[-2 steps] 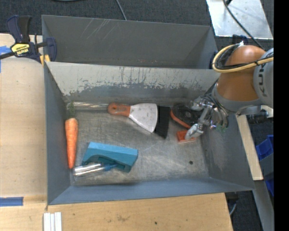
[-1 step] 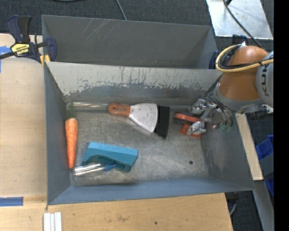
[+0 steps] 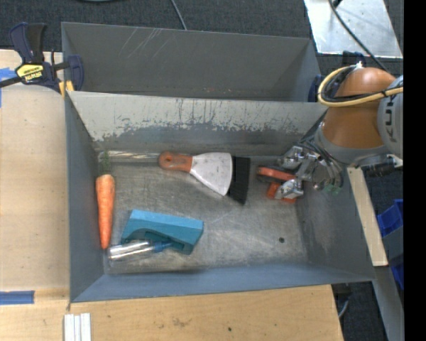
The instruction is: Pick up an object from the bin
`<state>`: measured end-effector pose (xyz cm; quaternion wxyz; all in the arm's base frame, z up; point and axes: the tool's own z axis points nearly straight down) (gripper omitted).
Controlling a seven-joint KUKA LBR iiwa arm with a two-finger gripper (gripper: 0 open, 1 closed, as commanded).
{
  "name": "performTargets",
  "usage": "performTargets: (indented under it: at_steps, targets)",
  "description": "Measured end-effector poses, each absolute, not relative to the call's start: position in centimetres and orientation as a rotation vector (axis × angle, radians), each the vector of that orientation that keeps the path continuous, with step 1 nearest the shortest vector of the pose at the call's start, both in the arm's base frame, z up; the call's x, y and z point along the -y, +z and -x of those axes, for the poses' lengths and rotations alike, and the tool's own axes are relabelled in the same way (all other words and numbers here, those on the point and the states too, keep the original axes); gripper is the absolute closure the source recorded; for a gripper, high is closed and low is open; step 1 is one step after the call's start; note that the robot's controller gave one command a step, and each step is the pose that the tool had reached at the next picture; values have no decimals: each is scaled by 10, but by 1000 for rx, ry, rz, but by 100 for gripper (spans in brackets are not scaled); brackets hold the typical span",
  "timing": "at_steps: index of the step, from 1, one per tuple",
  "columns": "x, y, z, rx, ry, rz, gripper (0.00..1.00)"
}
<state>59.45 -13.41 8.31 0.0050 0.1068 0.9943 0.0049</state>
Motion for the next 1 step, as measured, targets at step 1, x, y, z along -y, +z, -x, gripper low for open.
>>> performTargets:
  at_steps: [1]
  targets:
    - [134,86,-594,-3114,12,-334,100]
